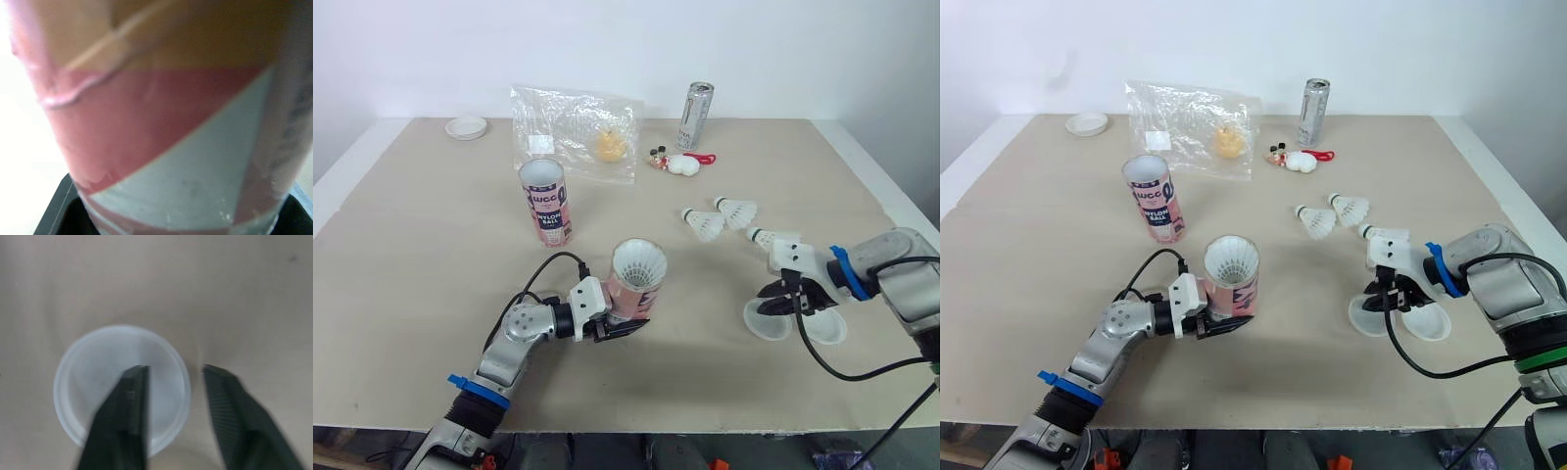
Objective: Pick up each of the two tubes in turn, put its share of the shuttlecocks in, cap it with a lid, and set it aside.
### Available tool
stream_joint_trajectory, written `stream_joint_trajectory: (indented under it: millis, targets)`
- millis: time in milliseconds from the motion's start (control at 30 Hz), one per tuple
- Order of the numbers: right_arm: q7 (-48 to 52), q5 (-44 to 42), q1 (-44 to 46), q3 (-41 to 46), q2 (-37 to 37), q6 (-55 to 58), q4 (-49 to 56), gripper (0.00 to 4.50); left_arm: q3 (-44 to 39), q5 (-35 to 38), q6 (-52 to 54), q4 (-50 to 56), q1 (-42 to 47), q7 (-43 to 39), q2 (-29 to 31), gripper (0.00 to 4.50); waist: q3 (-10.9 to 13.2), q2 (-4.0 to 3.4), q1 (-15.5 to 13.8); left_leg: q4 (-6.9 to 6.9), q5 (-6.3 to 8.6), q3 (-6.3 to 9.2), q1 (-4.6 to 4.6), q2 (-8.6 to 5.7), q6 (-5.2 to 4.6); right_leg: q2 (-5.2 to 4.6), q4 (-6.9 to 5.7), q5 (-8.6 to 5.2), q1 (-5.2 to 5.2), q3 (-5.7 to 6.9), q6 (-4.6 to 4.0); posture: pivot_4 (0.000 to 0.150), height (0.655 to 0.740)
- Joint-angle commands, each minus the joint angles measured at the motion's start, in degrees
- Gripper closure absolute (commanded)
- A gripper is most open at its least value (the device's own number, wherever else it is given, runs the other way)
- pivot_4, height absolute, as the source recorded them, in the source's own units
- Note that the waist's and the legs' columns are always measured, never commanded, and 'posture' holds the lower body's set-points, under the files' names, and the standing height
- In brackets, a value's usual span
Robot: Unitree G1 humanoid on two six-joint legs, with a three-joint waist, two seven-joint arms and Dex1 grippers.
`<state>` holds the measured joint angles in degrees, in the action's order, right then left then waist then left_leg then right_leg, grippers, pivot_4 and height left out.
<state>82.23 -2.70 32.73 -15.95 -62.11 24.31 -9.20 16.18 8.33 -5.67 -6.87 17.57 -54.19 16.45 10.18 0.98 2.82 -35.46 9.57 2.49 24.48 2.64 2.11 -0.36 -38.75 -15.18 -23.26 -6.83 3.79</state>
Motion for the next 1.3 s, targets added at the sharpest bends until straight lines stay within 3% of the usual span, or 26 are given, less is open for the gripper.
stream_joint_trajectory:
  millis: [33,300,533,800,967,1300]
  targets:
    - [0.95,0.66,-0.20,0.66,-0.73,-1.33,-0.26,4.39,0.15,-0.77,0.77,-0.77,-0.19,0.62,0.53,1.75,0.00,0.00,0.00,0.00,0.00,0.00,-0.03,0.00,0.00,0.00,0.00,0.00,0.03,0.00,0.00,0.150,0.7400]
    - [1.21,0.30,-0.74,1.92,-0.42,-4.76,-1.04,4.39,0.04,-0.40,1.90,-1.61,-0.10,0.59,0.12,1.75,-0.01,0.00,-0.03,-0.01,0.00,0.01,-0.11,0.00,0.00,0.00,0.00,-0.03,0.11,0.01,-0.05,0.150,0.7400]
    - [4.41,-8.10,3.05,7.74,0.87,-3.72,3.11,4.39,-0.27,0.63,3.80,-2.19,0.50,0.41,-0.20,1.75,-0.03,-0.06,-0.01,-0.04,-0.01,0.00,-0.15,0.00,0.00,0.00,0.00,-0.03,0.16,-0.02,-0.16,0.150,0.7400]
    - [5.00,-14.19,21.70,8.89,5.54,-0.21,7.32,4.39,-0.23,0.21,3.55,-3.82,1.37,0.28,-0.28,1.75,-0.01,-0.22,0.17,-0.04,-0.06,-0.01,-0.18,0.01,0.00,0.05,-0.01,0.08,0.11,-0.05,-0.25,0.150,0.7400]
    - [5.76,-16.21,32.22,5.82,12.70,2.54,8.80,4.39,0.15,-0.28,3.03,-4.95,1.97,0.23,-0.60,1.75,-0.02,-0.30,0.07,-0.02,-0.04,-0.14,-0.14,0.01,0.02,-0.02,0.03,0.05,0.06,-0.12,-0.26,0.150,0.7400]
    - [7.70,-15.04,35.90,0.43,20.39,0.01,8.32,4.39,0.05,-0.60,2.74,-4.50,0.98,0.78,-0.33,1.75,-0.03,-0.32,-0.02,0.03,-0.04,-0.07,-0.11,0.02,0.02,0.02,0.03,0.03,0.03,-0.07,-0.25,0.150,0.7400]
